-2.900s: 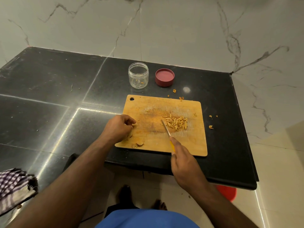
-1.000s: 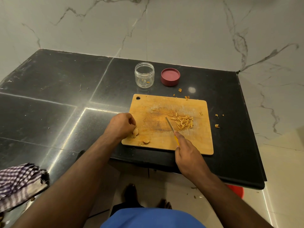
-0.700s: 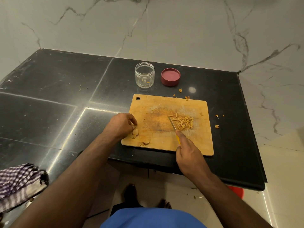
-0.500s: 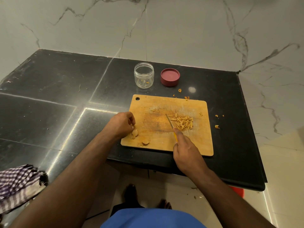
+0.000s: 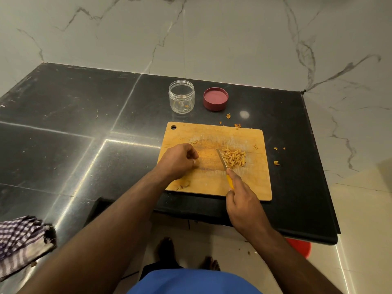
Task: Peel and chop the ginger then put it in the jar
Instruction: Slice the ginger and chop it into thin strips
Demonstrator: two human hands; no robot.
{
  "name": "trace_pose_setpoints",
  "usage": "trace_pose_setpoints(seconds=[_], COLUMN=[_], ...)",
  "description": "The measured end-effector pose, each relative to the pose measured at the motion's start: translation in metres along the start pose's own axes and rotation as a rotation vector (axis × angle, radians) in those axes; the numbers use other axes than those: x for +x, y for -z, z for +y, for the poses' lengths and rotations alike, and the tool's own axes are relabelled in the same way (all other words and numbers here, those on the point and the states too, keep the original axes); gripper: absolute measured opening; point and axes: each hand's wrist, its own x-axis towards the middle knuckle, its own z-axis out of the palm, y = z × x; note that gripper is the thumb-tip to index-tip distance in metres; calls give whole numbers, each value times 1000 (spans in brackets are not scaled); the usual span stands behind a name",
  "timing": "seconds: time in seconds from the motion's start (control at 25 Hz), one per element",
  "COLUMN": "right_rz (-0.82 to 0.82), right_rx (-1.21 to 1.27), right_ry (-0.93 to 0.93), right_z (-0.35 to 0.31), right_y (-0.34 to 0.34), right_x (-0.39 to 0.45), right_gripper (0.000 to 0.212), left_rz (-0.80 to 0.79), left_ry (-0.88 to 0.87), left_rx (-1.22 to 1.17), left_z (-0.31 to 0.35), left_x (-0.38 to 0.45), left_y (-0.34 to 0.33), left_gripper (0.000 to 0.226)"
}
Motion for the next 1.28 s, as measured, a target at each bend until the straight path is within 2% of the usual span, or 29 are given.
trace_pose_setpoints(seconds=[0.08,0.36,0.72,1.04,1.28], right_rz=[-17,-16,-32,-83,-115], right_rx=[9,-12,-5,0,-49], right_ry=[-3,10,12,52,92], right_z=[1,2,0,-3,-4], right_y=[1,0,0,0,-3], right_x=[-2,-5,-3,-1,1], right_gripper=[53,52,52,53,54], left_rz=[-4,3,73,107,180], left_ry=[-31,-39,-18,10,24], left_rx=[-9,101,66,-3,-13], left_z=[5,3,-1,1,2], left_x=[4,14,12,13,10], left_y=[-6,-7,-22,-29,-35], left_gripper=[11,32,18,24,17])
